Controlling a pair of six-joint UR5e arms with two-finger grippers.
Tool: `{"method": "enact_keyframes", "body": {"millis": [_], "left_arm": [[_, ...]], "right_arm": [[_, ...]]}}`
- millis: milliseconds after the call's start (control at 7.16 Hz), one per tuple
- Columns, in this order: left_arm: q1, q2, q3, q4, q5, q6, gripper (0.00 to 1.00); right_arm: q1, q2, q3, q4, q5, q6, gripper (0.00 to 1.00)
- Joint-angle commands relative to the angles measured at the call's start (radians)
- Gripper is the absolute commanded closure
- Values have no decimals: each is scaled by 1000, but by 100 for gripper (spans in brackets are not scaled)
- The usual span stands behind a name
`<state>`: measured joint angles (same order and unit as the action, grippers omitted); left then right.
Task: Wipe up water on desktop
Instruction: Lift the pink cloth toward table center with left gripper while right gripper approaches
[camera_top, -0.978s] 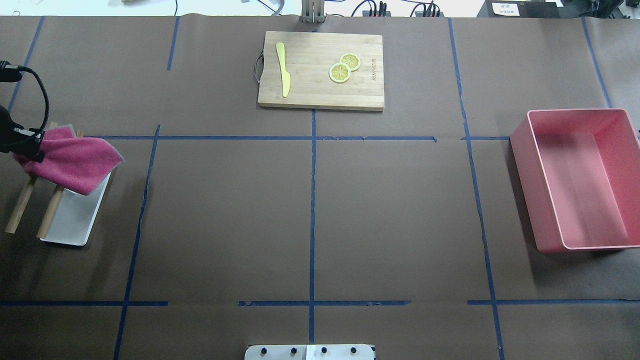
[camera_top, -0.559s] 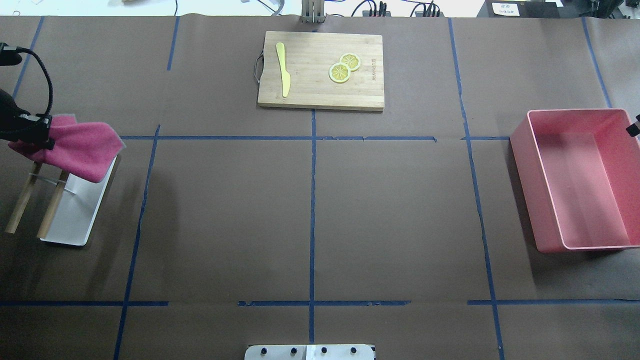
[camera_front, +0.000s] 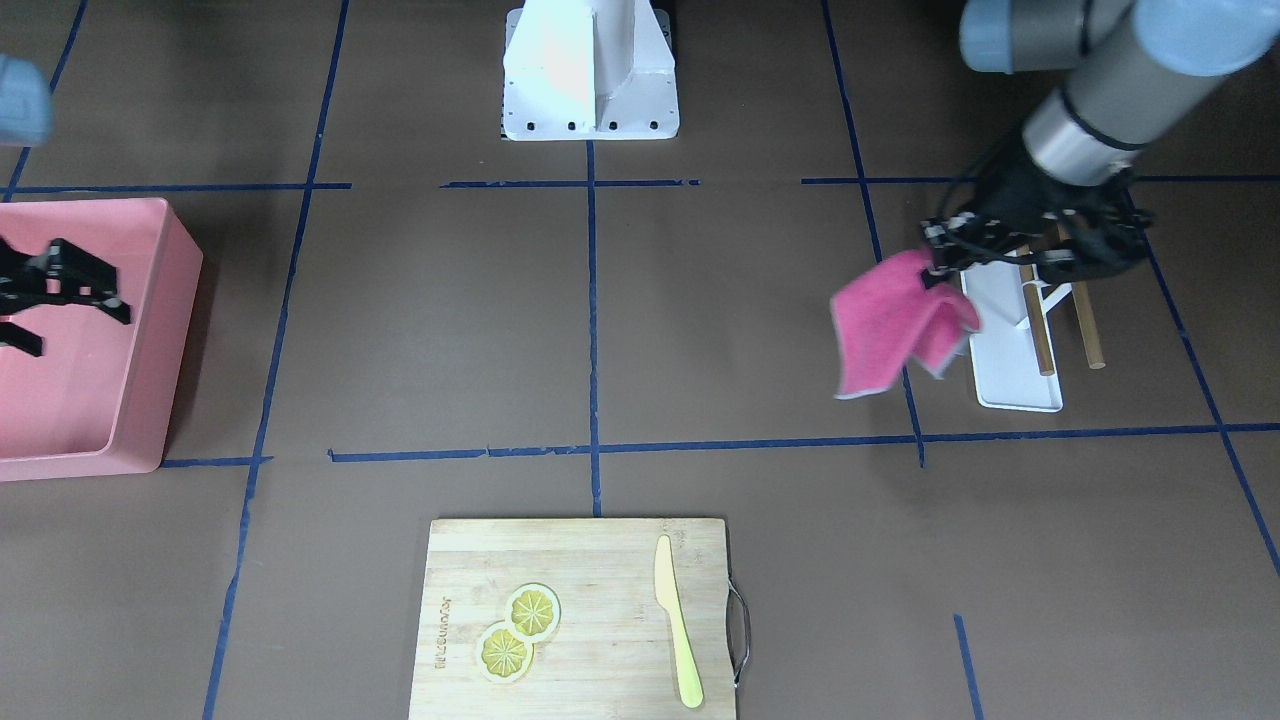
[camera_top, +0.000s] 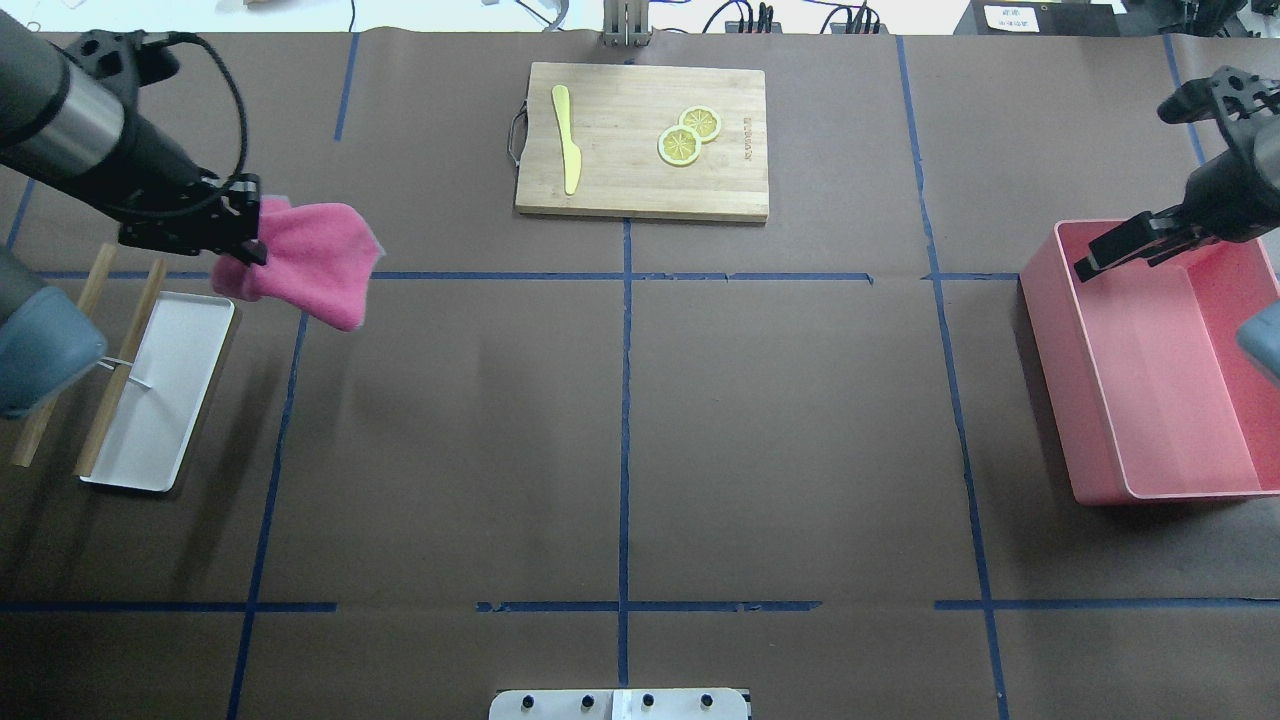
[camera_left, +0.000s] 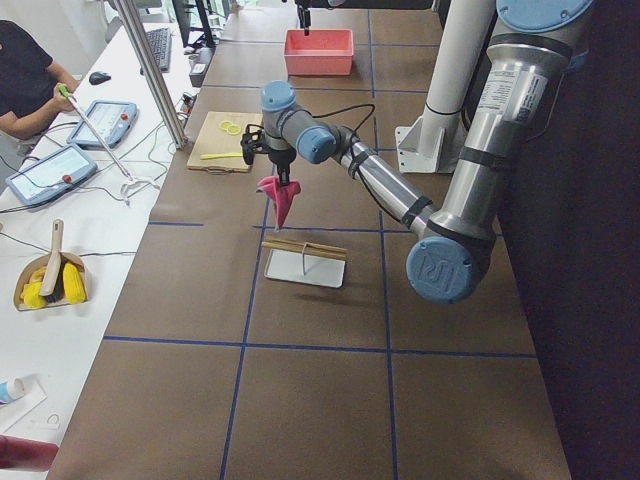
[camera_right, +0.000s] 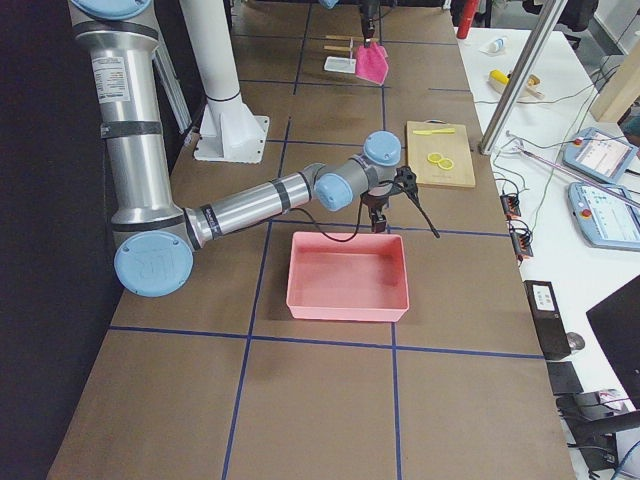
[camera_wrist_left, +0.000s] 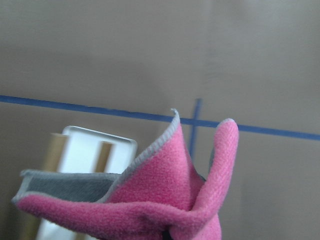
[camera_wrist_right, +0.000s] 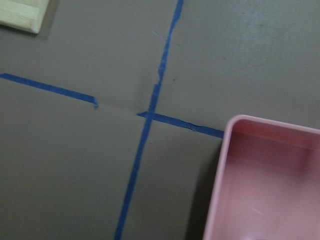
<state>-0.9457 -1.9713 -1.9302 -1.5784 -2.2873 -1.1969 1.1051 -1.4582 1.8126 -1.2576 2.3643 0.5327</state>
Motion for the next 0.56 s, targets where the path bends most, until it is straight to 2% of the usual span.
{"method": "enact_keyframes", "body": {"millis": [0,140,419], "left_arm": [[111,-159,72,-2,20,-237,100],[183,-238,123,-3,96,-380,100],[219,-291,207,-122,132,-603,100]], "right_arm": [[-120,30,22,190,-57,217,0],[-198,95,58,188,-122,334,0],[-398,191,126,187,-402,527,0]]}}
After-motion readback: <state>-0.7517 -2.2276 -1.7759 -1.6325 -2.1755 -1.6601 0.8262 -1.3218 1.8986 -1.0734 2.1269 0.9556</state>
